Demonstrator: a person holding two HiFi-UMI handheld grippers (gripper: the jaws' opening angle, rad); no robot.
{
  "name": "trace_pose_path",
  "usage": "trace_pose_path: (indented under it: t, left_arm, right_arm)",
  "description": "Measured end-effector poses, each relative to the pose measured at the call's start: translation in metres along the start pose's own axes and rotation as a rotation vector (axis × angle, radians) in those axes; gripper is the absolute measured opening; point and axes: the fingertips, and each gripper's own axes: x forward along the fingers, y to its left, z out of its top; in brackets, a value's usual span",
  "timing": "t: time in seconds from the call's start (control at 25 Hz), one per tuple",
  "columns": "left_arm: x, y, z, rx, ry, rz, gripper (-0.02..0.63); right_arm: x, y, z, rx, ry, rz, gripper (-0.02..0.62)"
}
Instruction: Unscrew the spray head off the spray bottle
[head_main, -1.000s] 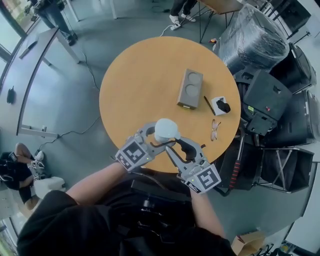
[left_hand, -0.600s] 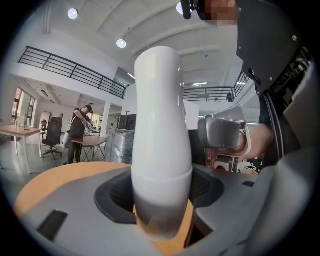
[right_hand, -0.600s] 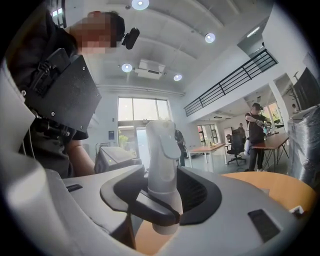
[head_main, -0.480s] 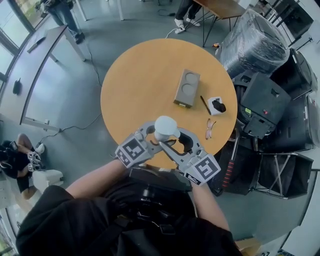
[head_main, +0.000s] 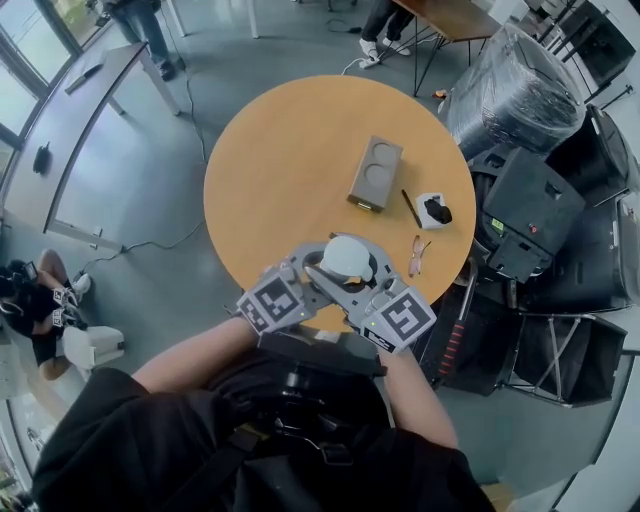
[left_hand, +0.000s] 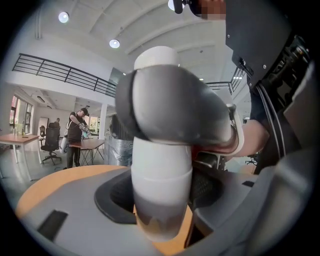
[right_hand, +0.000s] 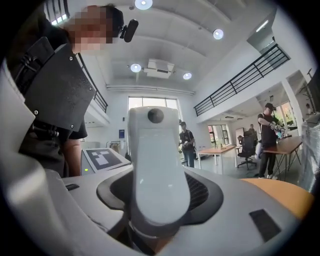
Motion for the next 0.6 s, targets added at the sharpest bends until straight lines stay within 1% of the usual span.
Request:
trace_pose_path:
  t: [0.08, 0.2, 0.44, 0.6]
  left_arm:
    - [0.0, -0.004, 0.003, 0.0, -0.009, -0.026, 0.301]
    - [-0.003, -0.012, 0.008, 0.023, -0.022, -0.077, 0.299]
    - [-0.011, -0.019, 0.017, 0.041, -0.053, -0.154, 0.298]
    - [-0.014, -0.025, 0.022, 0.033, -0.07, -0.226, 0.298]
  right_arm:
    - [-0.003, 0.003, 0.004, -0.031, -0.013, 0.02, 0.239]
    - [-0.007, 0.012, 0.009, -0.057, -0.01, 0.066, 0.235]
    - [-0.009, 0.022, 0.018, -0.073, -0.017, 0.155, 0.229]
    - [-0.011, 0.03, 0.022, -0.05, 0.003, 0.218, 0.227]
